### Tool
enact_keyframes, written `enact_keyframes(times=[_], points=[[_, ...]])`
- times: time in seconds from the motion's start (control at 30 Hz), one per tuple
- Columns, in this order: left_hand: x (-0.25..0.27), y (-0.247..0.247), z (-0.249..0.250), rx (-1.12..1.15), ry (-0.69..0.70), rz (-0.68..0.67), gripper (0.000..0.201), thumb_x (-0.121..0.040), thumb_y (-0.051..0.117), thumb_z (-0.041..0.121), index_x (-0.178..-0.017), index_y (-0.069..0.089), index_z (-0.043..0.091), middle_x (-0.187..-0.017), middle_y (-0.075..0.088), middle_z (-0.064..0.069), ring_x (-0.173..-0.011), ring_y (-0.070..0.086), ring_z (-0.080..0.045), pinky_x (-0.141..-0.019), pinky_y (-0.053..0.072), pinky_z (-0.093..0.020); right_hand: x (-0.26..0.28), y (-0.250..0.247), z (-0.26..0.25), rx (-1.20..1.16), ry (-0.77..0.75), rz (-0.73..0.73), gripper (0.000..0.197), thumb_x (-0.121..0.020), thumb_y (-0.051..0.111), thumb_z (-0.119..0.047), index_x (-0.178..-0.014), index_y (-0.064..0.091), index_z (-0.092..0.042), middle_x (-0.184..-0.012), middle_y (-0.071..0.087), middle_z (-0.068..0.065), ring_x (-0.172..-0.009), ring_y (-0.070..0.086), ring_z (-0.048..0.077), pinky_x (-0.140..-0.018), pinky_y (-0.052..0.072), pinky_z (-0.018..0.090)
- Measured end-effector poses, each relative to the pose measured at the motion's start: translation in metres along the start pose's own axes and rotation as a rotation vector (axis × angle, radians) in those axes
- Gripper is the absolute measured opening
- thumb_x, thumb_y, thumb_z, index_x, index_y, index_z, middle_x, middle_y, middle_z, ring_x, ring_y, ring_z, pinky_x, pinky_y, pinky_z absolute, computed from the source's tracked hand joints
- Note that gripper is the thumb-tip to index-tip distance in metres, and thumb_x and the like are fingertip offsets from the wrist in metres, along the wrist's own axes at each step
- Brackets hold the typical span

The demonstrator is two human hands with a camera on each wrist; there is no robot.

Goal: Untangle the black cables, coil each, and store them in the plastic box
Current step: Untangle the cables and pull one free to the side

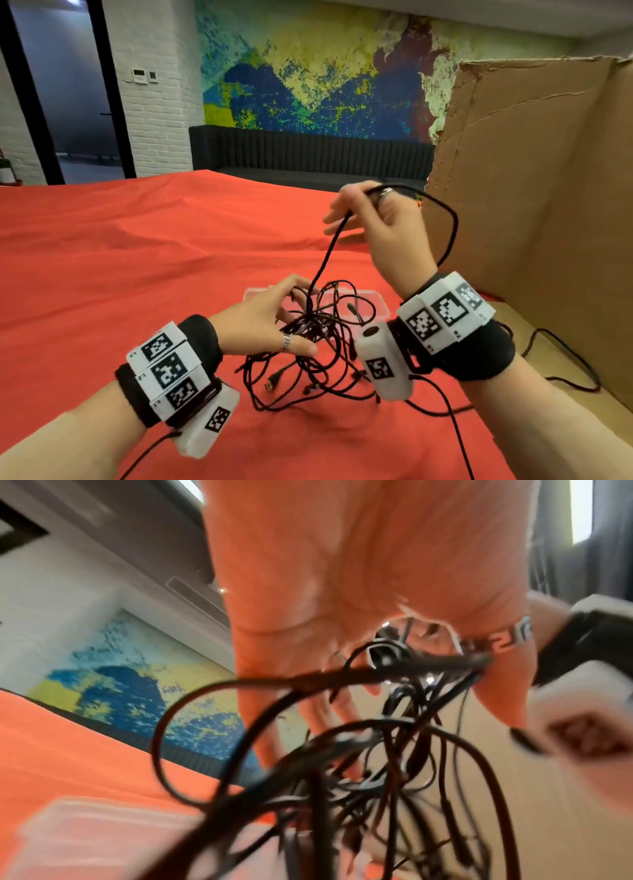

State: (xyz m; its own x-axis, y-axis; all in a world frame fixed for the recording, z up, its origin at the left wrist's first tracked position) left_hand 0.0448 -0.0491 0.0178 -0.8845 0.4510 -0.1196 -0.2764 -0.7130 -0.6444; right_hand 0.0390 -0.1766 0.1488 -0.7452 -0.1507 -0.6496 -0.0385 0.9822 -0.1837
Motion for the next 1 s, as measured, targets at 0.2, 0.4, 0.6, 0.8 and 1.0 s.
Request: enact_keyframes(times=[0.2, 0.4, 0.6, 0.8, 1.0], points=[[0.0, -0.013, -0.028, -0.122, -0.033, 0.046, 0.062, -0.063, 0.074, 0.055, -0.114, 0.053, 0.028, -0.102, 0.061, 0.007, -0.085, 0.058, -0.003, -0.082, 0.045, -0.016, -0.006, -0.043, -0.014, -0.254, -0.029, 0.221, 0.027, -0.099, 0.042, -0.023, -0.078, 0.055, -0.013, -0.059, 0.057, 0.003, -0.051, 0.065, 0.021, -0.052, 0.055, 0.031], [0.004, -0.042, -0.047, -0.157, -0.096, 0.211, 0.026, -0.068, 0.063, 0.057, -0.09, 0.063, 0.043, -0.084, 0.069, 0.018, -0.074, 0.057, -0.002, -0.076, 0.047, -0.03, -0.002, -0.106, 0.001, -0.294, -0.03, 0.484, 0.027, -0.1, 0.04, -0.029, -0.081, 0.054, -0.016, -0.054, 0.057, -0.003, -0.049, 0.064, 0.016, -0.046, 0.052, 0.025], [0.0, -0.053, -0.049, -0.228, -0.111, 0.297, 0.029, -0.079, 0.071, 0.022, -0.059, 0.053, 0.032, -0.053, 0.054, 0.015, -0.053, 0.047, 0.004, -0.054, 0.034, -0.014, 0.033, -0.128, 0.119, -0.034, 0.58, 0.345, 0.03, -0.101, 0.034, -0.032, -0.102, 0.055, -0.011, -0.07, 0.066, 0.003, -0.045, 0.063, 0.009, -0.04, 0.05, 0.023], [-0.006, -0.046, -0.049, -0.162, -0.178, 0.22, 0.031, -0.067, 0.076, 0.025, -0.084, 0.05, 0.029, -0.084, 0.064, 0.007, -0.076, 0.061, -0.015, -0.081, 0.049, -0.034, 0.085, -0.046, 0.14, 0.636, 0.63, -0.47, 0.029, -0.094, 0.05, -0.034, -0.091, 0.065, -0.01, -0.073, 0.071, 0.003, -0.052, 0.064, 0.018, -0.048, 0.051, 0.027], [-0.004, -0.028, -0.016, -0.364, -0.098, 0.056, 0.052, -0.064, 0.071, 0.035, -0.106, 0.04, 0.038, -0.113, 0.054, 0.016, -0.109, 0.05, -0.003, -0.103, 0.031, -0.041, 0.045, 0.036, 0.057, 0.804, -0.21, -0.396, 0.043, -0.09, 0.031, -0.041, -0.113, 0.06, -0.019, -0.108, 0.065, -0.001, -0.108, 0.053, 0.018, -0.09, 0.042, 0.034]])
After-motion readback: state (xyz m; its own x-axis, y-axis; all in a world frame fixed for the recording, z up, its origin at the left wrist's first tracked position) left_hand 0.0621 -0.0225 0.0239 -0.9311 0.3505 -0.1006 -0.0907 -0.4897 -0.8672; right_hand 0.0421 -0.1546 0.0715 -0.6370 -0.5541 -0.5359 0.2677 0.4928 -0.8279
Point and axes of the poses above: each hand's wrist, its own x-axis away from the middle knuckle, its own y-axis out of the palm, z = x × y, the point moved 8 cm from there along -x, towards the middle knuckle
